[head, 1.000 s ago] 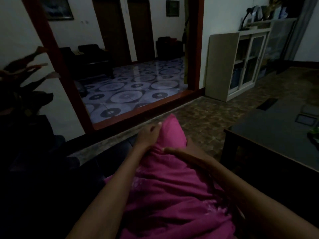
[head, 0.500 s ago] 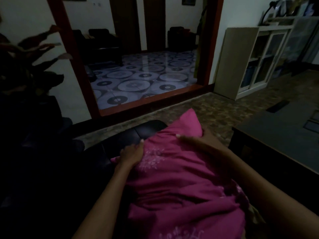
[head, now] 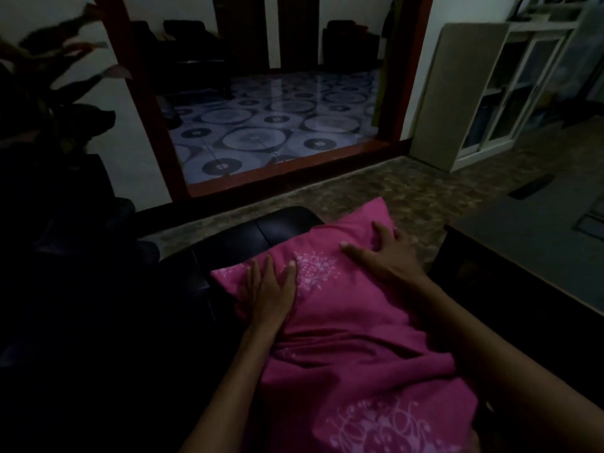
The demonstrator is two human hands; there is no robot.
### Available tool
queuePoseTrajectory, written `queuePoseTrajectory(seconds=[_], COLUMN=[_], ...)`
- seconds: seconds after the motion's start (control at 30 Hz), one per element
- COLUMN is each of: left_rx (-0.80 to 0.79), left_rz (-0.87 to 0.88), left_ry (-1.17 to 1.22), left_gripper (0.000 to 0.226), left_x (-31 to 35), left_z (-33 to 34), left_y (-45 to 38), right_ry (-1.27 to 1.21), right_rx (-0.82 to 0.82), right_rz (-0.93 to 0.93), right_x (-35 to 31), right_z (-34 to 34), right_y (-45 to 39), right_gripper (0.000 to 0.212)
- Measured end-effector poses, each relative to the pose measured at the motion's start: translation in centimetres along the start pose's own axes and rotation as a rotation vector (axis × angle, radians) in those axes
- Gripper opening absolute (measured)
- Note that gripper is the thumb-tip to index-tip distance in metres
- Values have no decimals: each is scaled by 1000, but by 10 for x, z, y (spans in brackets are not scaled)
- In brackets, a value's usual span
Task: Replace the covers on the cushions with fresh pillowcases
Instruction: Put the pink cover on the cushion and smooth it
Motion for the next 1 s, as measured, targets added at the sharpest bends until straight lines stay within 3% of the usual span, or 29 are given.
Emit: queuePoseTrajectory(seconds=[0.1,0.27,0.33,0.4,0.47,0.53,0.6,0.7,0.8,0.9,1.0], left_rx=[-36,-101,-93,-74,-28,84,195,84,-12,16,-55], left_rz=[45,356,409,415,436,370,127,-246,-257,-164,-157], left_ry=[-92,-282,-305,-315,-343,-268,-62,134,-27,-128,-174], left_gripper=[66,85,84,81,78,74,80,81,64,62,60], left_x=[9,42,45,43,44,42,34,17,17,16,11], left_z=[3,24,27,26,24,20,12,5,-6,-20,-30], left_y=[10,49,55,58,63,71,83,105,126,140,158], right_ry=[2,-88,44,203,229,289,367,353,340,325,292], right_rx=[-62,-180,-159,-100,-132,-238,-251,-250,-272,-284,-266], right_rz=[75,207,169,2,-202,-262,-233,-202,-194,-198,-200], right_x=[22,65,55,27,3,3,22,37,44,51,67], right_z=[3,-17,-23,-25,-15,2,12,6,5,4,6], right_y=[-2,-4,-3,1,6,9,4,-3,-9,-11,-20], right_gripper=[119,135,116,93,87,93,98,99,93,86,90])
Point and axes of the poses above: each hand's wrist, its own y-axis away from the middle knuckle, its own z-axis out of the palm, x = y × z, the point moved 2 cm from there along -y, towards the middle knuckle, and after that the axes turned 4 degrees about y, right-handed, at the moved point
